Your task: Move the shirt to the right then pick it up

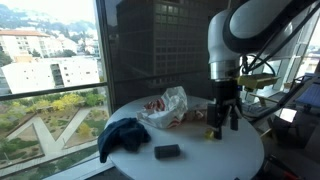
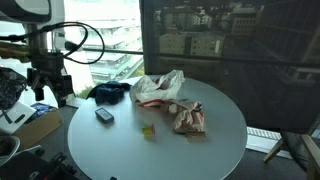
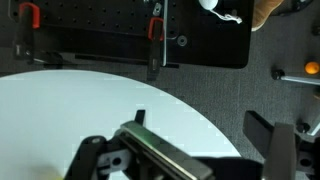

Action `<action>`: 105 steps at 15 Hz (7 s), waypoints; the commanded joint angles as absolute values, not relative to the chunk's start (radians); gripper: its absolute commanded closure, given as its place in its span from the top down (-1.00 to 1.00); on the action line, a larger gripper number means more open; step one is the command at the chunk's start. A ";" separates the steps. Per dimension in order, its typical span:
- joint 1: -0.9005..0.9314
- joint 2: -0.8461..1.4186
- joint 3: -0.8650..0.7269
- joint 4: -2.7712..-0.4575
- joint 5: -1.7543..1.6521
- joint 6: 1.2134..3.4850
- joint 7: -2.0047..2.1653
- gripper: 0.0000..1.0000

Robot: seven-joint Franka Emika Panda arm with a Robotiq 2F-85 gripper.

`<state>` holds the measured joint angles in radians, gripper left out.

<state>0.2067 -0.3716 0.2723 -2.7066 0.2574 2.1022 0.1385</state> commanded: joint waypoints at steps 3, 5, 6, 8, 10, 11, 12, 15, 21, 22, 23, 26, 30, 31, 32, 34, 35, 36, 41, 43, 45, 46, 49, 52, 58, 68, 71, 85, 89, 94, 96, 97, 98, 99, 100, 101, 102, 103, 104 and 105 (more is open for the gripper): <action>0.248 0.013 0.361 -2.585 0.110 2.392 0.262 1.00; 0.262 0.135 0.353 -2.521 0.009 2.468 0.307 1.00; 0.274 0.191 0.339 -2.480 -0.046 2.501 0.327 1.00; 0.304 0.296 0.294 -2.384 -0.151 2.527 0.367 1.00; 0.340 0.375 0.254 -2.284 -0.187 2.525 0.379 1.00; 0.357 0.410 0.237 -2.237 -0.196 2.522 0.377 1.00; 0.378 0.443 0.217 -2.190 -0.214 2.519 0.379 1.00; 0.417 0.524 0.185 -2.070 -0.207 2.510 0.365 1.00; 0.470 0.630 0.168 -1.923 -0.201 2.491 0.302 1.00; 0.466 0.598 0.162 -1.982 -0.185 2.519 0.325 1.00; 0.471 0.611 0.163 -1.966 -0.186 2.517 0.318 1.00; 0.474 0.625 0.163 -1.948 -0.186 2.513 0.309 1.00; 0.486 0.668 0.149 -1.927 -0.226 2.567 0.265 1.00; 0.493 0.692 0.141 -1.903 -0.238 2.589 0.262 1.00; 0.496 0.713 0.135 -1.882 -0.248 2.608 0.253 1.00; 0.512 0.761 0.108 -1.830 -0.272 2.647 0.249 1.00; 0.511 0.787 0.102 -1.802 -0.278 2.659 0.231 1.00; 0.514 0.814 0.090 -1.769 -0.286 2.666 0.220 1.00; 0.534 0.947 0.021 -1.562 -0.308 2.681 0.199 1.00; 0.536 0.991 0.006 -1.490 -0.299 2.690 0.209 1.00; 0.535 1.021 -0.001 -1.447 -0.290 2.694 0.215 1.00; 0.531 1.033 0.002 -1.432 -0.288 2.695 0.210 1.00; 0.530 1.050 0.000 -1.420 -0.294 2.709 0.195 0.37; 0.532 1.014 0.007 -1.454 -0.299 2.721 0.177 -0.10; 0.551 0.900 -0.024 -1.509 -0.360 2.636 0.097 -0.86; 0.526 0.650 -0.147 -1.622 -0.675 2.364 0.087 -0.81; 0.477 0.580 -0.148 -1.669 -0.781 2.303 0.121 -0.82; 0.253 0.269 0.014 -1.847 -0.724 1.889 0.085 -0.80; 0.184 0.261 0.002 -1.941 -0.855 1.913 0.105 -0.81; 0.117 0.254 0.003 -2.000 -0.908 1.884 0.099 -0.80; 0.103 0.250 0.005 -2.016 -0.898 1.861 0.096 -0.80; 0.098 0.246 0.006 -2.023 -0.886 1.836 0.087 -0.80; 0.094 0.240 0.005 -2.030 -0.886 1.817 0.085 -0.79; 0.091 0.233 0.006 -2.032 -0.871 1.785 0.089 -0.79; 0.086 0.224 0.007 -2.041 -0.868 1.771 0.082 -0.79; 0.082 0.216 0.007 -2.047 -0.864 1.758 0.086 -0.79; 0.078 0.210 0.007 -2.055 -0.858 1.746 0.087 -0.79; 0.072 0.202 0.007 -2.063 -0.850 1.744 0.091 -0.74; 0.065 0.198 0.008 -2.069 -0.832 1.747 0.094 -0.24; 0.061 0.193 0.007 -2.077 -0.822 1.753 0.101 -0.22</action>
